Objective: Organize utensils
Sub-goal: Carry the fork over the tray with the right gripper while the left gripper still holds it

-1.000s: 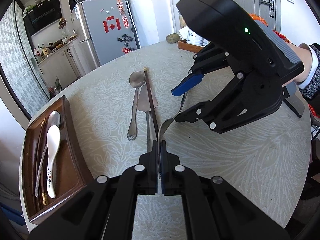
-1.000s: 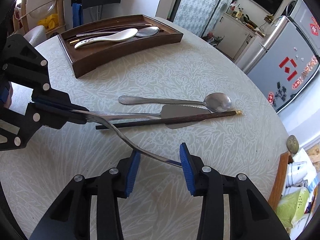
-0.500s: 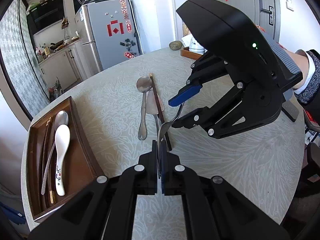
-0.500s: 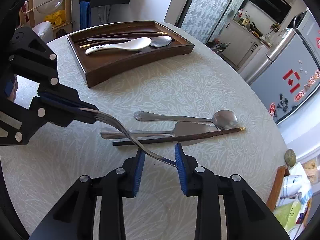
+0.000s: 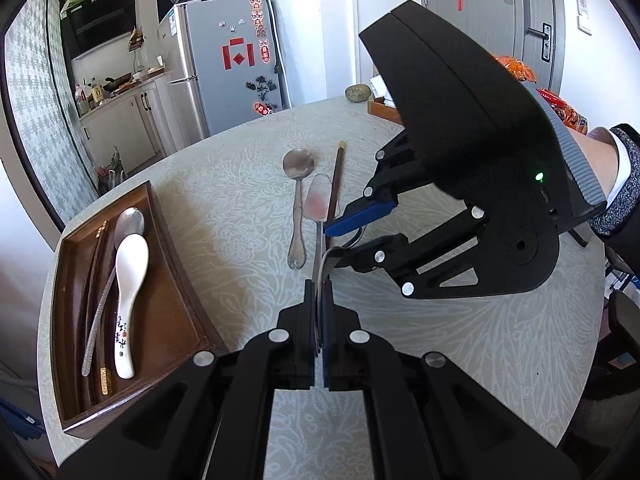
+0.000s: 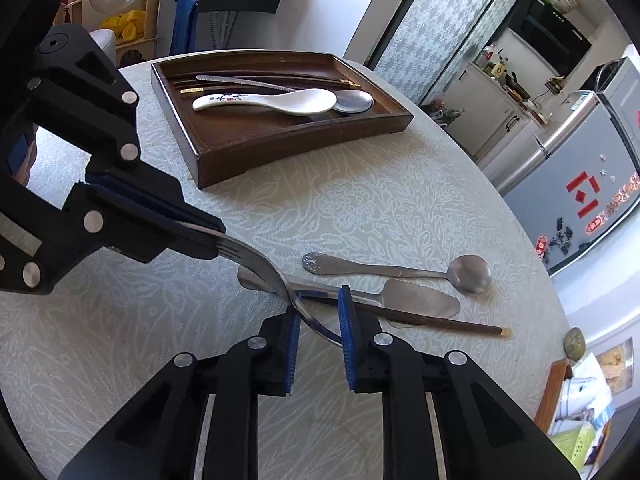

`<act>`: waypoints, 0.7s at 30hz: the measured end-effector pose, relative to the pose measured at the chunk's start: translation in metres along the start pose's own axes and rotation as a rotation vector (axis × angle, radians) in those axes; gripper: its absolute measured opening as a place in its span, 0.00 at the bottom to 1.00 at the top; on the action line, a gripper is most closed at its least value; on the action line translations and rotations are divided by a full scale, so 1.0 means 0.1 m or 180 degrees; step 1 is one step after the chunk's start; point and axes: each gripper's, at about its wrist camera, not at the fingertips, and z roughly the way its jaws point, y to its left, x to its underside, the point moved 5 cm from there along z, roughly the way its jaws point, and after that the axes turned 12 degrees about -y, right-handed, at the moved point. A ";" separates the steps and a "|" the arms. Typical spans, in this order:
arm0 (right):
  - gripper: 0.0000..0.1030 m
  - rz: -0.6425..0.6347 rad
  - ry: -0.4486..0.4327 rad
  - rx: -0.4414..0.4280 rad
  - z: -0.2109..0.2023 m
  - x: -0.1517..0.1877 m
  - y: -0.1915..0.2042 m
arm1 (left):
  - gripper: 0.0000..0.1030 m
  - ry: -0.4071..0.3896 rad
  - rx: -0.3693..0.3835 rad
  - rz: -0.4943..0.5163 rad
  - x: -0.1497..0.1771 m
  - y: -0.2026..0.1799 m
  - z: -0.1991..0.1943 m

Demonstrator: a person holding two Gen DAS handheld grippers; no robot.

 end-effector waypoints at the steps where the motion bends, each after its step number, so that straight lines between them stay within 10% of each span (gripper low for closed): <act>1: 0.18 -0.0019 -0.0003 0.0008 -0.02 -0.02 0.00 | 0.03 -0.0014 0.0004 -0.0006 -0.01 0.00 -0.02; 21: 0.18 -0.0566 -0.0233 -0.0122 0.10 -1.20 0.49 | 0.03 -0.0305 -0.0484 -0.0343 0.08 0.88 -0.89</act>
